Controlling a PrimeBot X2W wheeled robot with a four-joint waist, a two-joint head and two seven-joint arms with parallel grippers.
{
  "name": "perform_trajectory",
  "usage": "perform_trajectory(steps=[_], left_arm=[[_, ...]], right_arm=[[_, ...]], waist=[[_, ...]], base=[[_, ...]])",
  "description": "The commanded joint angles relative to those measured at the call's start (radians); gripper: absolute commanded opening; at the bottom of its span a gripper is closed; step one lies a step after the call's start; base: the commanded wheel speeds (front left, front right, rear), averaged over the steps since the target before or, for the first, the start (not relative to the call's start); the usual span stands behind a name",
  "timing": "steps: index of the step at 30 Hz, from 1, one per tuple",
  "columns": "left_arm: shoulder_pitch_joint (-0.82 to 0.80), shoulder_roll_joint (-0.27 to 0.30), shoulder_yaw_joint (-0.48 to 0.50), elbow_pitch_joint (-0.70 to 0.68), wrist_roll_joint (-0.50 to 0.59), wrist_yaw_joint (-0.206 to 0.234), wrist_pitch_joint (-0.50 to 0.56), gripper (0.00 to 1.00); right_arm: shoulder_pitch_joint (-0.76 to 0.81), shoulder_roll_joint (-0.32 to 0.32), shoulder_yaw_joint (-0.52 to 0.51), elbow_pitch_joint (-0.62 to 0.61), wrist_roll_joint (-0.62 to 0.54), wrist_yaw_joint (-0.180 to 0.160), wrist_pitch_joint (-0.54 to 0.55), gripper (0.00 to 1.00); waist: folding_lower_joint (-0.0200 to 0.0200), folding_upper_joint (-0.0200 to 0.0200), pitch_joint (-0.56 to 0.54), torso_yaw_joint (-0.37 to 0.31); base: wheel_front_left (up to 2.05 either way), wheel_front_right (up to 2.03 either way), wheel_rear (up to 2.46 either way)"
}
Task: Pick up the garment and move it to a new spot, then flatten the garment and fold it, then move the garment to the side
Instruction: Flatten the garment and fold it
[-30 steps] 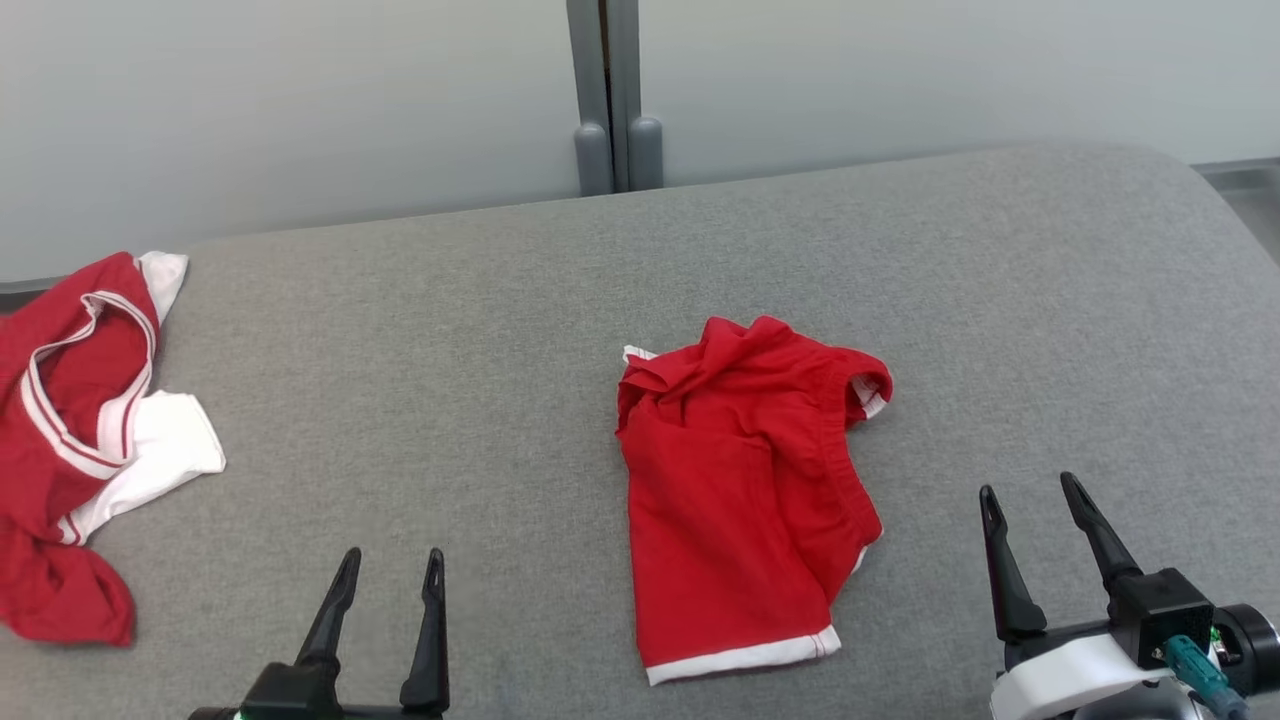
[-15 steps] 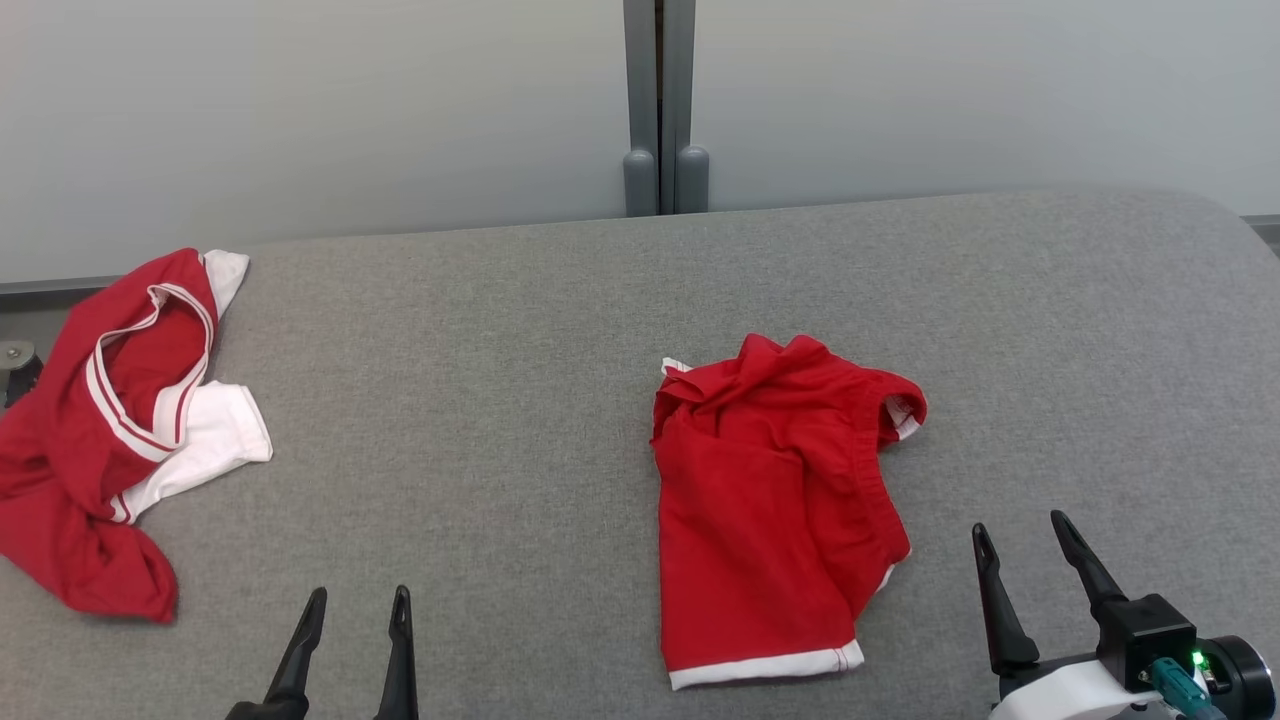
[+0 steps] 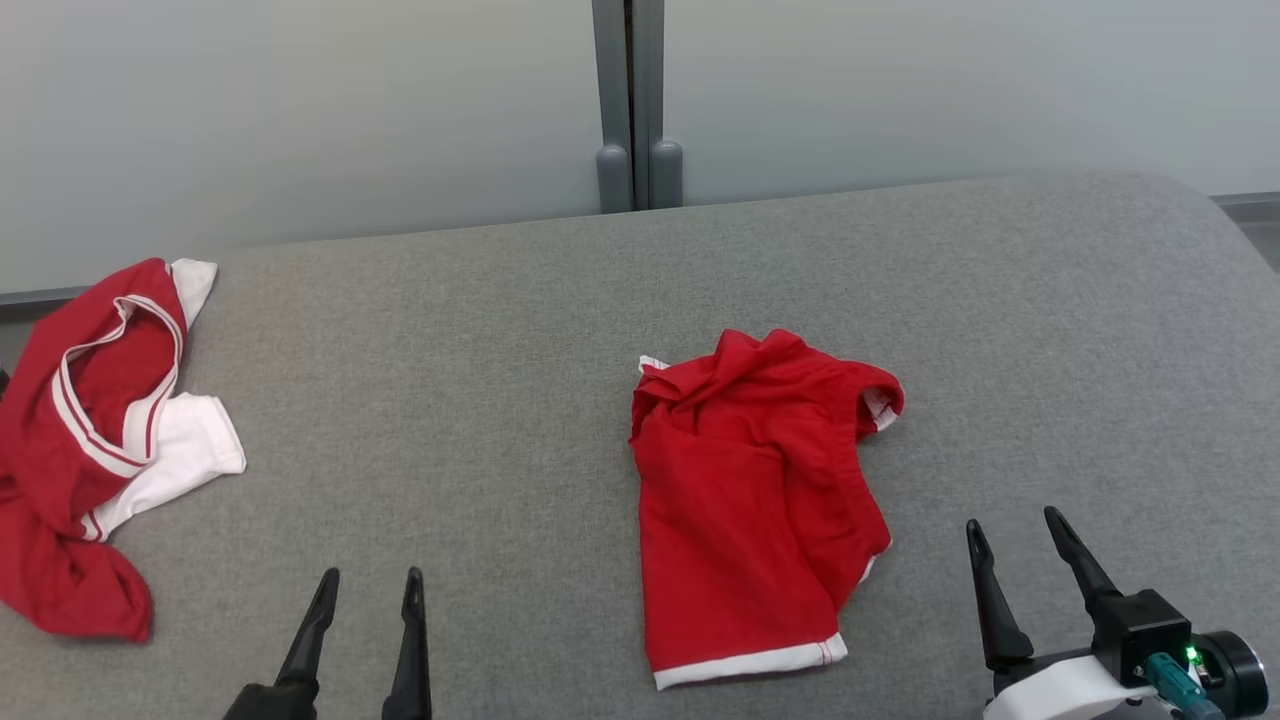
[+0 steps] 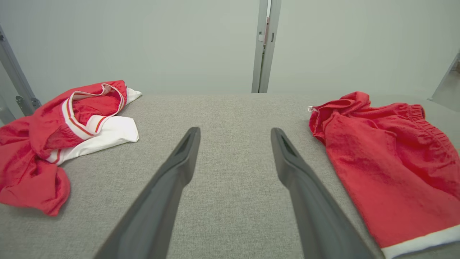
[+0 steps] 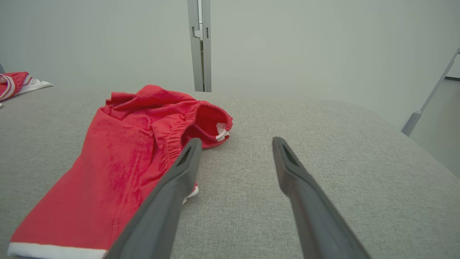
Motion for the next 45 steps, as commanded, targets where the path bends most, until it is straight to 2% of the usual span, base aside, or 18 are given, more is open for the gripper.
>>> perform_trajectory(steps=[1,7,11,18,24,28,31,39,40,41,42,44,45], left_arm=[[-0.039,0.0,-0.02,-0.005,0.013,-0.009,0.0,1.0],[-0.168,0.0,-0.172,0.015,0.048,-0.036,0.0,1.0],[-0.306,0.001,-0.345,0.089,0.05,-0.042,0.003,1.0],[-0.605,0.033,-0.644,0.216,-0.027,-0.042,0.152,1.0],[-0.766,0.042,-0.827,0.295,-0.114,-0.041,0.246,1.0],[-0.82,0.06,-0.886,0.354,-0.182,-0.041,0.291,1.0],[-0.85,0.083,-0.901,0.411,-0.193,-0.04,0.353,1.0],[-0.878,0.138,-0.939,0.502,-0.219,-0.039,0.604,1.0],[-0.875,0.144,-0.948,0.503,-0.23,-0.04,0.643,0.88],[-0.872,0.15,-0.956,0.5,-0.24,-0.041,0.67,0.72],[-0.866,0.159,-0.964,0.494,-0.252,-0.041,0.696,0.5],[-0.861,0.174,-0.976,0.472,-0.263,-0.042,0.728,0.42],[-0.858,0.179,-0.978,0.46,-0.27,-0.042,0.735,0.33]], right_arm=[[-0.016,-0.001,-0.002,0.001,0.002,-0.001,-0.003,1.0],[-0.041,-0.001,0.009,-0.009,0.0,-0.001,-0.003,1.0],[-0.055,-0.001,0.014,-0.013,0.01,-0.001,-0.003,1.0],[-0.095,0.0,0.031,-0.033,0.061,-0.001,-0.003,1.0],[-0.12,0.0,0.049,-0.037,0.116,-0.001,-0.003,1.0],[-0.128,0.0,0.058,-0.037,0.144,-0.001,-0.003,1.0],[-0.129,0.0,0.059,-0.037,0.159,-0.001,-0.003,1.0],[-0.107,0.0,0.045,-0.034,0.17,-0.001,-0.003,1.0],[-0.108,0.0,0.044,-0.032,0.172,-0.001,-0.003,1.0],[-0.109,0.0,0.044,-0.03,0.172,-0.001,-0.003,1.0],[-0.11,0.0,0.043,-0.029,0.174,-0.001,-0.003,1.0],[-0.114,0.0,0.045,-0.027,0.176,-0.001,-0.003,1.0],[-0.116,0.0,0.045,-0.026,0.176,-0.001,-0.003,1.0]], waist=[[0.0,0.0,0.005,-0.016],[0.0,0.0,0.025,-0.09],[0.0,0.0,0.047,-0.156],[0.0,0.0,0.15,-0.279],[0.0,0.0,0.227,-0.373],[0.0,0.0,0.251,-0.423],[0.0,0.0,0.259,-0.448],[0.0,0.0,0.252,-0.457],[0.0,0.0,0.25,-0.455],[0.0,0.0,0.248,-0.453],[0.0,0.0,0.245,-0.45],[0.0,0.0,0.242,-0.445],[0.0,0.0,0.24,-0.442]], base=[[0.0,0.0,0.0],[0.0,0.0,0.0],[0.0,0.0,0.0],[0.0,0.0,0.0],[0.0,0.0,0.0],[0.0,0.0,0.0],[0.0,0.0,0.0],[0.0,0.0,0.0],[0.0,0.0,0.0],[0.0,0.0,0.0],[0.0,0.0,0.0],[0.0,0.0,0.0],[0.0,0.0,0.0]])
